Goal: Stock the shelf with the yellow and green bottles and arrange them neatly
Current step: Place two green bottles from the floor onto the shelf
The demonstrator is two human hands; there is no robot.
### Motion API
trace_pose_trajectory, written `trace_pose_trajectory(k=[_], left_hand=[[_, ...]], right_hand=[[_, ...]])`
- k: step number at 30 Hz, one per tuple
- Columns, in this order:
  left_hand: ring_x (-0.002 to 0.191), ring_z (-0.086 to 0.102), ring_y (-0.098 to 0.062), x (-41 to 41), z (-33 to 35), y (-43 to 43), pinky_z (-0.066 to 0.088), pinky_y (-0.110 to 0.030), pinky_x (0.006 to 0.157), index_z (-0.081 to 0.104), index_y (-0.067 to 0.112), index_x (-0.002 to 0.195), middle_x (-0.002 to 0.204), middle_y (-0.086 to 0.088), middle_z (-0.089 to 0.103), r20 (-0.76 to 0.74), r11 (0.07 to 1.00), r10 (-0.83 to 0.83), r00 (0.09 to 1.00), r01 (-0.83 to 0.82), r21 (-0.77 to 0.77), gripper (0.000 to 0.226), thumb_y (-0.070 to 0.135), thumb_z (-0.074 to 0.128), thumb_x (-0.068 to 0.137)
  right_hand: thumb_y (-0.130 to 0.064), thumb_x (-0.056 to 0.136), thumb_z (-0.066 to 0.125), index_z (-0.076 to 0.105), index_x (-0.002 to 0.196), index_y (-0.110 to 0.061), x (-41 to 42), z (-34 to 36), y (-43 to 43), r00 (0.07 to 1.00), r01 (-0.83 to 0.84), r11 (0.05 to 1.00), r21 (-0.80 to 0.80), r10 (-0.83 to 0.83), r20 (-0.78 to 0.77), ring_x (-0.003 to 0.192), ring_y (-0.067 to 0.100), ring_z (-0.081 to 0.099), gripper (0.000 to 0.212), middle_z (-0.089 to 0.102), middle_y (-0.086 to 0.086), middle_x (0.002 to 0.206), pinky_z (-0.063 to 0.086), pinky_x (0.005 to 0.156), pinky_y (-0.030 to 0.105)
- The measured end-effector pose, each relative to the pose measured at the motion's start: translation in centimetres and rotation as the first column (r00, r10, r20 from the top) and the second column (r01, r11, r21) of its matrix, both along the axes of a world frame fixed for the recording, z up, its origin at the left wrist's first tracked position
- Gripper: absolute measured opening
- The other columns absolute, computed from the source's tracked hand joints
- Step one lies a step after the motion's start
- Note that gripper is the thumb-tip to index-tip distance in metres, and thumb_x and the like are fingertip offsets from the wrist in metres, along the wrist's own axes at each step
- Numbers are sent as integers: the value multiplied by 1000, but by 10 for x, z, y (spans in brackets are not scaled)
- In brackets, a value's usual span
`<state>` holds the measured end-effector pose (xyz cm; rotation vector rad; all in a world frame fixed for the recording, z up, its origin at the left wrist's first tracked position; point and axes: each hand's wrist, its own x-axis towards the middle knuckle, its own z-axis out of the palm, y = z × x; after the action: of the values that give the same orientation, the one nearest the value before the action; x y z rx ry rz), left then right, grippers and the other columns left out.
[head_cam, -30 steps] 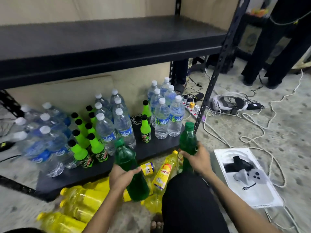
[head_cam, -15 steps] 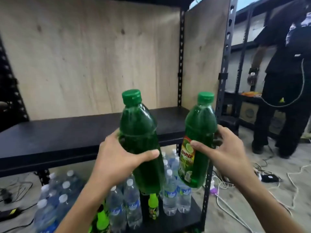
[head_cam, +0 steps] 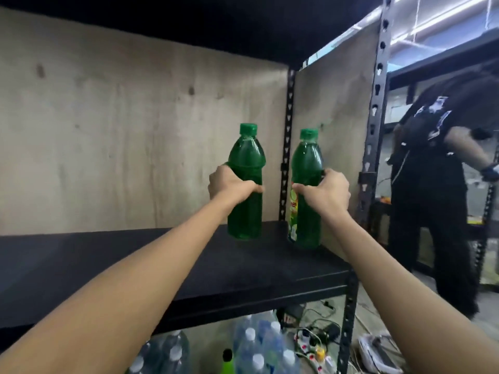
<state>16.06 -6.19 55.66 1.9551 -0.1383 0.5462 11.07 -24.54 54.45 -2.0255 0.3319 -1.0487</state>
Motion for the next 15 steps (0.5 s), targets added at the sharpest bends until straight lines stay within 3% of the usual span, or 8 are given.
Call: trace_pose_trajectory(k=[7,12,15], left_hand=[[102,65,-22,80,-29,-35,57,-31,85,64,17,114,111,-3,69,-65,998,-3,998,0,-56,73,41,94,52],[96,68,-22,115,-31,-59,58,-29,79,65,13,110,106,-5,71,-73,998,-25,997,20,-62,63,36,93,58],[100,67,-23,132,-32,-69,58,-32,83,62,15,114,110,-5,69,-62,997,-51,997,47,-55,66,34,94,59]], right_hand=[[-38,64,87,66,107,-12,89,-9,-5,999,-9,999,-33,8,-50,98,33,67,54,67,12,109,58,84,47],[-26,75,83,64,115,-8,135,-13,-6,996,-11,1000,-2,11,-91,103,32,65,48,65,14,114,55,85,37],[-26,77,81,61,117,-7,157,-15,-8,995,-5,1000,27,8,-99,104,31,64,48,63,14,118,56,87,41]])
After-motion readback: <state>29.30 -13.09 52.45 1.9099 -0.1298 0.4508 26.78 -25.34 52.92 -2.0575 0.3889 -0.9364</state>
